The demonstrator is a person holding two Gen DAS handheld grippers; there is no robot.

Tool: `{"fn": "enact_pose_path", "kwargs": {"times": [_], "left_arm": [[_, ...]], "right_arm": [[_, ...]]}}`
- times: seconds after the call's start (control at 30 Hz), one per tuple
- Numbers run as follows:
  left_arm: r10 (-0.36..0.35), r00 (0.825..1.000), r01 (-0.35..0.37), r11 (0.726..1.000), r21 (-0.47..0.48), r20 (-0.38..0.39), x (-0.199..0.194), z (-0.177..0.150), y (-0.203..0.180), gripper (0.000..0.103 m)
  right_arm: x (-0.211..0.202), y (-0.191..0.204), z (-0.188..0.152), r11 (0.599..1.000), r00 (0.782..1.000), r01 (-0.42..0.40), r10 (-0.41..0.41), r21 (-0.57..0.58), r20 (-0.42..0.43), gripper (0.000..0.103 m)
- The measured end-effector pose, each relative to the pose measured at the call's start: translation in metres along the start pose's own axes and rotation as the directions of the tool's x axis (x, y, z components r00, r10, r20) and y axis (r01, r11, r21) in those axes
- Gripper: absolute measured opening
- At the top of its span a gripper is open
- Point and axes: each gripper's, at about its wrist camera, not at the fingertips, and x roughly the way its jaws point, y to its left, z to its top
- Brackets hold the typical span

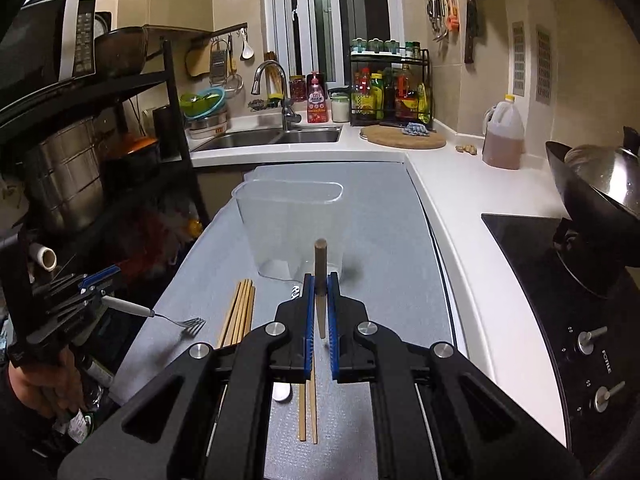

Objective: Organize utensils
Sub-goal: 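Lift the fork with the left tool while the right tool lifts its chopstick, then carry the fork over the clear container while the right tool carries the chopstick there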

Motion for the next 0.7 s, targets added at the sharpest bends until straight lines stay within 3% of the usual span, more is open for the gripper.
{"fn": "enact_pose_path", "kwargs": {"times": [0.27,0.47,0.7], "left_arm": [[-0.033,0.998,0.032,0.999,-0.033,-0.045,0.011,0.039,0.007,0.014],[-0.029,0.997,0.029,1.0,0.001,-0.072,0.021,0.063,0.003,0.014],[-0.039,0.994,0.04,0.999,0.009,-0.105,0.035,0.074,-0.002,0.014]], "right_arm": [[0.007,-0.006,0.026,1.0,0.998,-0.027,0.027,-0.008,-0.054,0.006],[0.007,-0.011,0.046,0.998,0.996,-0.06,0.06,0.0,-0.06,0.006],[0.012,-0.015,0.053,0.997,0.995,-0.079,0.08,0.015,-0.06,0.006]]}}
